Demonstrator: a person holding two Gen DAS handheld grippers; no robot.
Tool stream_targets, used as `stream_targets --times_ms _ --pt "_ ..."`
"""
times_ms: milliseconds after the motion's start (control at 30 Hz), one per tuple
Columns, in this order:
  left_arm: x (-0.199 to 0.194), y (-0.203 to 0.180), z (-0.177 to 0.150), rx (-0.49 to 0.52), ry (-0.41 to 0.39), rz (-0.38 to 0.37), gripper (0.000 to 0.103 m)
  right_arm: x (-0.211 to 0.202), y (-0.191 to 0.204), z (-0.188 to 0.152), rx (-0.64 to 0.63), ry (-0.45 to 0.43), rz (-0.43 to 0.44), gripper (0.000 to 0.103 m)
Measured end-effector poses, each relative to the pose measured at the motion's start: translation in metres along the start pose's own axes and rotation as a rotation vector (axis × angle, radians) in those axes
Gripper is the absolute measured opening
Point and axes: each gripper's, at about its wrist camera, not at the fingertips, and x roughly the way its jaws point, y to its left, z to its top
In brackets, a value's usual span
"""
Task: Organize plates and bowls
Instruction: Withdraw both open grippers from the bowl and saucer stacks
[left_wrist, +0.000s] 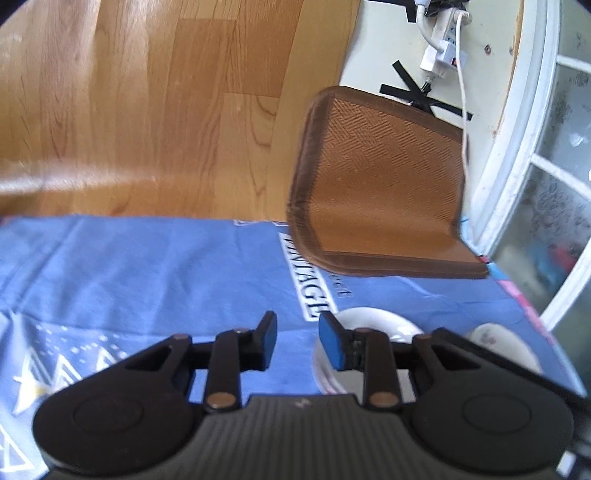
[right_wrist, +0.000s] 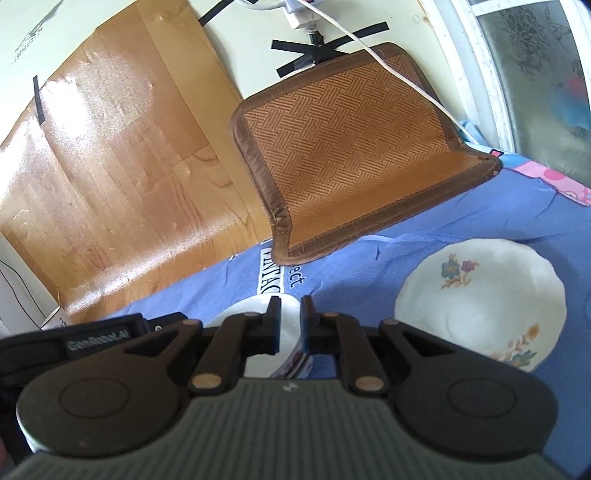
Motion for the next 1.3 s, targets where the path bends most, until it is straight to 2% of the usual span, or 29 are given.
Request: stream_targets --times_ms 167,233,267,333,567,800,1033,1100,1167,1300 --pt "0.001 0.004 -0.003 0.022 0.006 0.030 0.026 -0.003 0.001 0.000 0.004 0.007 0.007 0.016" --pt "0.000 0.004 -0.005 0.041 0.004 0.040 0.026 -0.005 0.000 -0.001 0.009 0.010 0.010 0.021" --pt "0.000 0.004 -0.006 0.047 0.004 0.042 0.026 -0.007 -0.001 -0.001 0.009 0.012 0.009 0.027" --pt "0.000 0.006 -0.007 0.052 0.006 0.044 0.028 -0.010 -0.003 -0.002 0.012 0.014 0.006 0.031" --pt "-0.002 0.020 -0.015 0.049 0.009 0.061 0.030 -0.021 -0.011 -0.009 0.038 0.031 0.002 0.031" --pt "-0.004 0.041 -0.027 0.032 0.027 0.092 0.032 -0.024 -0.007 -0.025 0.046 0.089 0.029 0.031" --pt "-0.006 0.057 -0.036 0.016 0.038 0.100 0.036 -0.026 0.003 -0.028 0.036 0.100 0.056 0.037" --pt "-0.006 0.060 -0.037 0.012 0.040 0.100 0.039 -0.026 0.004 -0.027 0.039 0.100 0.060 0.043" --pt "-0.006 0.063 -0.038 0.009 0.039 0.104 0.044 -0.026 0.005 -0.028 0.041 0.100 0.059 0.043" --pt "-0.004 0.074 -0.042 -0.009 0.051 0.112 0.047 -0.023 0.009 -0.031 0.038 0.121 0.062 0.044"
